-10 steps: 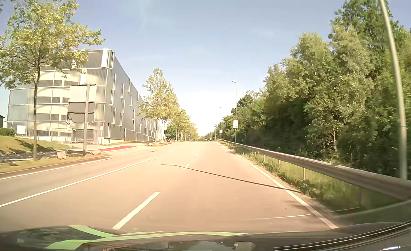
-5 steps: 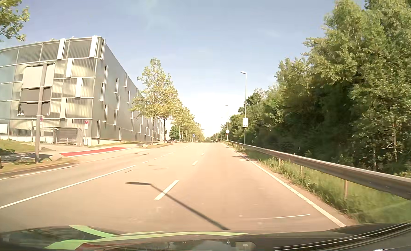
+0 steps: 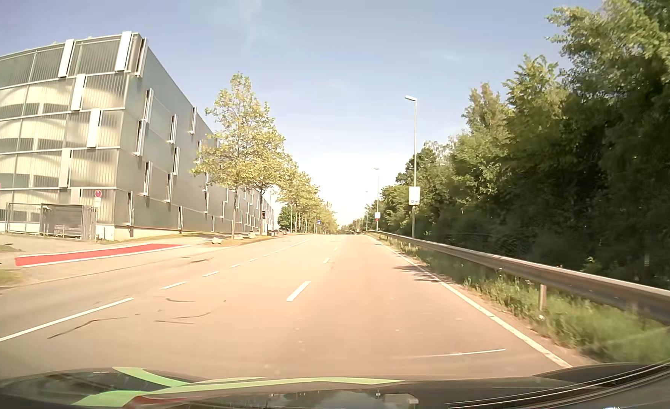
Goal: Follow the waypoints while adhering to traffic rules and regulations
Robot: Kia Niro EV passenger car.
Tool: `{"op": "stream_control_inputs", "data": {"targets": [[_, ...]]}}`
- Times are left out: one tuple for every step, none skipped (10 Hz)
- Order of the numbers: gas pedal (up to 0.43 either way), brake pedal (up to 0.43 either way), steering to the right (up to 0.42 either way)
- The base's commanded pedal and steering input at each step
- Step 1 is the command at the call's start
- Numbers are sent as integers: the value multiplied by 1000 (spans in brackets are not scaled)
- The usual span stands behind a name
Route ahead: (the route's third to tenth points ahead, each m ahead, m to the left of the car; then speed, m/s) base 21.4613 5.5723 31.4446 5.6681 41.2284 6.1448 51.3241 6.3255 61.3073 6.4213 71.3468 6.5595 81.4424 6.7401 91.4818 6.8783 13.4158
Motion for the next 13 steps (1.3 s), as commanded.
{"op": "stream_control_inputs", "data": {"targets": [[87,0,-3],[87,0,-3],[87,0,-3],[87,0,-3],[87,0,-3],[87,0,-2],[98,0,-2],[98,0,-2],[98,0,-2],[98,0,-2],[98,0,-2],[98,0,-2],[98,0,-2]]}}
